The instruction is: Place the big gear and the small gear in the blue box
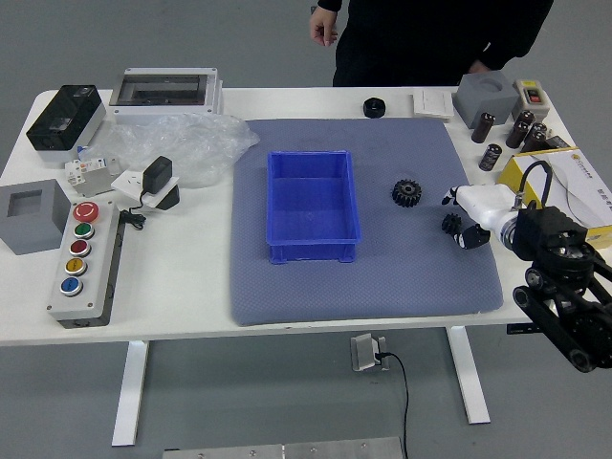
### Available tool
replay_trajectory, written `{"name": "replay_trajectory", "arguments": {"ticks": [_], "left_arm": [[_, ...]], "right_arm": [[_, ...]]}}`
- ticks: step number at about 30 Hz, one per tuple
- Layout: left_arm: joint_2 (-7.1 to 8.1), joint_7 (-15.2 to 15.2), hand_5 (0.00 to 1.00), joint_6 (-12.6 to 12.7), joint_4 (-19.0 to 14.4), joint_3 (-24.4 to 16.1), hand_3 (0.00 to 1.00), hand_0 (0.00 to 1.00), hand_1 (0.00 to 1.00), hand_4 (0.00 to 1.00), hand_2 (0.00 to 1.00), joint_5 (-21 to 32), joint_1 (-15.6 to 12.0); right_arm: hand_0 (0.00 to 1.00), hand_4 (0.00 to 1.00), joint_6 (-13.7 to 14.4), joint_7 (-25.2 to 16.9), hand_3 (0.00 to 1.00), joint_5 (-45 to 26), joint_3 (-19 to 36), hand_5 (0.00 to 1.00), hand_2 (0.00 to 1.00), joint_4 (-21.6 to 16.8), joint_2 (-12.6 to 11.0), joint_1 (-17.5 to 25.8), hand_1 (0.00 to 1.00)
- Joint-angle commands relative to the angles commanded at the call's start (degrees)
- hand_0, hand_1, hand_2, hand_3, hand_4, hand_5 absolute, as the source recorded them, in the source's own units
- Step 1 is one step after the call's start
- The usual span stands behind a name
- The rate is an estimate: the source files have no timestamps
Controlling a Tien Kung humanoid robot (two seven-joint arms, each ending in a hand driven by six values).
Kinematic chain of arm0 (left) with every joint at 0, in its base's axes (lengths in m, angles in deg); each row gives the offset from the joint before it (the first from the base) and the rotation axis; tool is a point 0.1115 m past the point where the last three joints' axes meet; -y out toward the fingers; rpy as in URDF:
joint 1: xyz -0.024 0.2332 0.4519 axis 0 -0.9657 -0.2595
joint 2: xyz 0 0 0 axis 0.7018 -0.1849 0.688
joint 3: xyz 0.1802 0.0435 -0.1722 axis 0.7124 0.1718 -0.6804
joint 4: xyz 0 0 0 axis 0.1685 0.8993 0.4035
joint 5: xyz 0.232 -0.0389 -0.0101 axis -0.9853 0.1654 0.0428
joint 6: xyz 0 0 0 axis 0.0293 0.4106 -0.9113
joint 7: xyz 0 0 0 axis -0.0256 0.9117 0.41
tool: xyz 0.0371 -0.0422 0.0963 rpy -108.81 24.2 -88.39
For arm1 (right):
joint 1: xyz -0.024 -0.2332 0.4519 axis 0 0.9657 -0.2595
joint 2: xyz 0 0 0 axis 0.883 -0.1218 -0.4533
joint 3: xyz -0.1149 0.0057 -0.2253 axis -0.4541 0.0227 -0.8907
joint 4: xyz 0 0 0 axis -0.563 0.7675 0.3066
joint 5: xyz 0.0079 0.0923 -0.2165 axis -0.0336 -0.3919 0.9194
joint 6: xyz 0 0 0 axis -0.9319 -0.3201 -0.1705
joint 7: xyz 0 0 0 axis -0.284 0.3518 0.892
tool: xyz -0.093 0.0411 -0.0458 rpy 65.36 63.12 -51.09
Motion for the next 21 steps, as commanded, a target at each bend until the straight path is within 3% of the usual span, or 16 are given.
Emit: {"name": "replay_trajectory", "arguments": {"ticks": [21], "left_arm": [[-0.02,0.1,0.118,0.0,0.0,-0.1,0.806,0.822,0.828,0.534,0.827,0.2,0.1]], "right_arm": [[0.604,0.677,-1.4,0.5,0.677,-0.9,-0.8,0.141,0.700,2.7,1.7,-2.5,0.588]]}}
